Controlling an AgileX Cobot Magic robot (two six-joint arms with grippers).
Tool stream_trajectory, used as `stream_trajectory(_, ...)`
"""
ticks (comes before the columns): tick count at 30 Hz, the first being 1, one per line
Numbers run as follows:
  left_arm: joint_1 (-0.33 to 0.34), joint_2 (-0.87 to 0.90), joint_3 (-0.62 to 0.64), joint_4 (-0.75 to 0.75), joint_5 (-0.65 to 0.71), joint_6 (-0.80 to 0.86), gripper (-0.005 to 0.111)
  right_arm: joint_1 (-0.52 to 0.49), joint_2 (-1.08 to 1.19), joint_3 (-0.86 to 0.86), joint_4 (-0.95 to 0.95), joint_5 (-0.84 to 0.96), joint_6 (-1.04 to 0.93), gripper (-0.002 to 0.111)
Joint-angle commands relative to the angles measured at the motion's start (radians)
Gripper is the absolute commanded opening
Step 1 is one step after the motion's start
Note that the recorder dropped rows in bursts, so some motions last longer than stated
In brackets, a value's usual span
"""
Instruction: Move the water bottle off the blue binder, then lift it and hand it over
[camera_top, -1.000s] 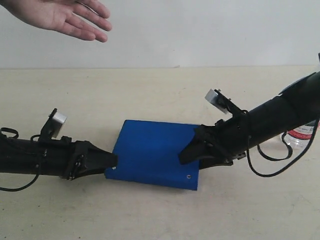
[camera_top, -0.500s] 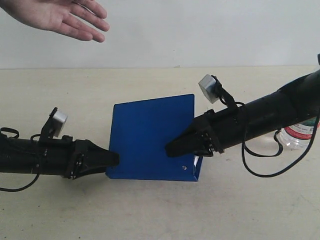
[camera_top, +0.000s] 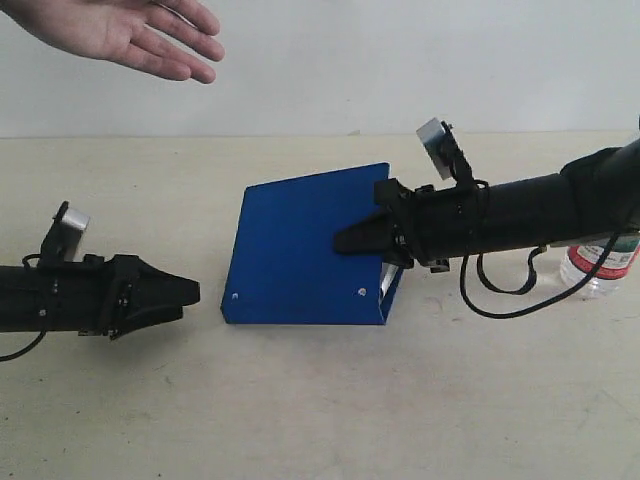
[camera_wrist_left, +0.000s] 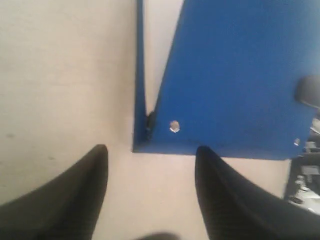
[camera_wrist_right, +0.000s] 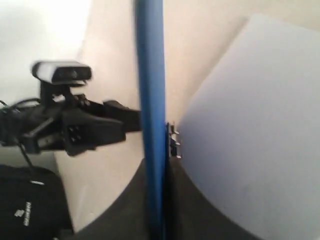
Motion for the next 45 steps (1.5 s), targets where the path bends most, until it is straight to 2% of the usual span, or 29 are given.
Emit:
stream_trajectory(1,-0.003,-0.011,0.018,0.001,0.170,-0.013,0.050,-0.001,-0.012,-0.013,0.048,0.050,0.059,0.000)
stream_trajectory(5,-0.003,-0.011,0.018,0.001,0.171,-0.013,0.050,0.036,-0.012,-0.013,0.048,0.074,0.101,0.000)
stream_trajectory(7,-0.003,-0.011,0.018,0.001,0.171,-0.013,0.050,0.086,-0.012,-0.013,-0.056,0.077,0.092,0.000)
stream_trajectory(9,-0.003,-0.011,0.018,0.001,0.171,-0.013,0.050,0.153,-0.012,-0.013,-0.280,0.059,0.083,0.002)
stream_trajectory(10,-0.003,-0.011,0.018,0.001,0.171,-0.013,0.050,0.182,-0.012,-0.013,-0.388,0.059,0.083,0.008)
stream_trajectory(12,-0.001,-0.011,0.018,0.001,0.171,-0.013,0.050,0.230,-0.012,-0.013,-0.547,0.059,0.131,0.031)
stream_trajectory(15,-0.001,-0.024,0.018,0.001,0.171,-0.016,0.050,0.278,-0.012,-0.013,-0.625,0.059,0.179,0.059)
stream_trajectory(16,-0.001,-0.031,0.018,0.001,0.171,-0.016,0.050,0.282,-0.014,-0.013,-0.625,0.059,0.179,0.063)
stream_trajectory(20,0.004,-0.073,0.018,0.001,0.171,-0.016,0.050,0.267,-0.063,-0.026,-0.731,0.035,0.226,0.061)
stream_trajectory(26,0.028,-0.170,0.023,0.001,0.171,-0.036,0.050,0.228,-0.177,-0.149,-1.277,0.039,0.633,0.061)
stream_trajectory(28,0.028,-0.212,0.046,0.001,0.171,-0.036,0.049,0.228,-0.212,-0.167,-1.389,-0.013,0.767,0.061)
stream_trajectory(30,0.024,-0.264,0.085,0.001,0.171,-0.013,0.049,0.228,-0.227,-0.171,-1.378,-0.103,0.800,0.061)
stream_trajectory(32,0.024,-0.318,0.132,0.001,0.064,0.024,0.046,0.228,-0.221,-0.171,-1.293,-0.163,0.744,0.061)
stream_trajectory(35,0.024,-0.417,0.203,0.001,-0.173,0.041,0.042,0.228,-0.194,-0.171,-1.236,-0.251,0.653,0.061)
stream_trajectory(38,0.024,-0.512,0.250,0.001,-0.322,0.023,0.042,0.228,-0.161,-0.171,-1.220,-0.401,0.679,0.061)
stream_trajectory(41,0.024,-0.556,0.281,0.001,-0.342,-0.063,0.042,0.228,-0.105,-0.171,-1.118,-0.552,0.729,0.061)
stream_trajectory(45,0.017,-0.561,0.335,0.001,-0.314,-0.158,0.043,0.228,-0.017,-0.242,-1.026,-0.477,0.717,0.061)
